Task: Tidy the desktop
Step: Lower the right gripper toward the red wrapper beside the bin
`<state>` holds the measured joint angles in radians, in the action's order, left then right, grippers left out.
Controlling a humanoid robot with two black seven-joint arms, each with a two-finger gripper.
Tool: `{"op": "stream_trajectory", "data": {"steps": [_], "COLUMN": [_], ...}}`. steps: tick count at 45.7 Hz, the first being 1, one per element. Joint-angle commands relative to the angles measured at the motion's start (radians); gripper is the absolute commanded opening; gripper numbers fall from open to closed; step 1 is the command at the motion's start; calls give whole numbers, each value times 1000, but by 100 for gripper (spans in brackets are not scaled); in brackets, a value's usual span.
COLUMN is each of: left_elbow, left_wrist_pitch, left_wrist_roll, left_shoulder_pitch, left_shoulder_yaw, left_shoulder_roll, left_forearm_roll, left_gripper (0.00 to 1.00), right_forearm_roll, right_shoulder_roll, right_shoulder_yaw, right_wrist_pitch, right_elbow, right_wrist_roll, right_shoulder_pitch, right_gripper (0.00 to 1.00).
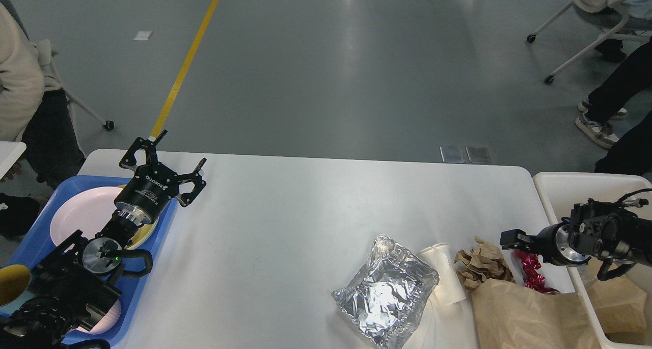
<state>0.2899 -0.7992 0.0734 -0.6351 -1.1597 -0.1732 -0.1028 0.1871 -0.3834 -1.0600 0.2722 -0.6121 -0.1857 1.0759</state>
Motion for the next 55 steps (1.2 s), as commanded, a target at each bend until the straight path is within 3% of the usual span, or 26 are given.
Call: {"op": "stream_trajectory", "data": {"steps": [1, 8, 21, 34, 45, 53, 55], "left_elbow": [0, 0, 0, 0, 0, 0, 0], "left_wrist_pitch": [0, 0, 0, 0, 0, 0, 0], "left_wrist_roll": [0, 0, 0, -1, 0, -1, 0], "left_shoulder_pitch": [0, 0, 0, 0, 0, 0, 0], "left_shoulder_yaw": [0, 0, 0, 0, 0, 0, 0], "left_shoulder_roll": [0, 0, 0, 0, 0, 1, 0], "left_forearm_roll": [0, 0, 0, 0, 0, 0, 0], "left_gripper": [97, 97, 97, 97, 97, 97, 97], "right_forearm_roll": [0, 0, -2, 0, 0, 0, 0], "right_shoulder_roll": [0, 0, 0, -5, -8, -5, -5], "right_shoulder_yaw": [3, 28, 46, 46, 46, 46, 48], "right_wrist_pitch": [-27, -50, -51, -50, -38, -36, -36], "right_elbow": [0, 2, 0, 0, -11, -12, -14], "right_wrist_roll": [0, 0, 0, 0, 0, -1, -1], "right_shoulder_pitch": [-20, -51, -60, -45, -30, -28, -28], "right_gripper": [89, 85, 52, 48, 26, 19, 12]}}
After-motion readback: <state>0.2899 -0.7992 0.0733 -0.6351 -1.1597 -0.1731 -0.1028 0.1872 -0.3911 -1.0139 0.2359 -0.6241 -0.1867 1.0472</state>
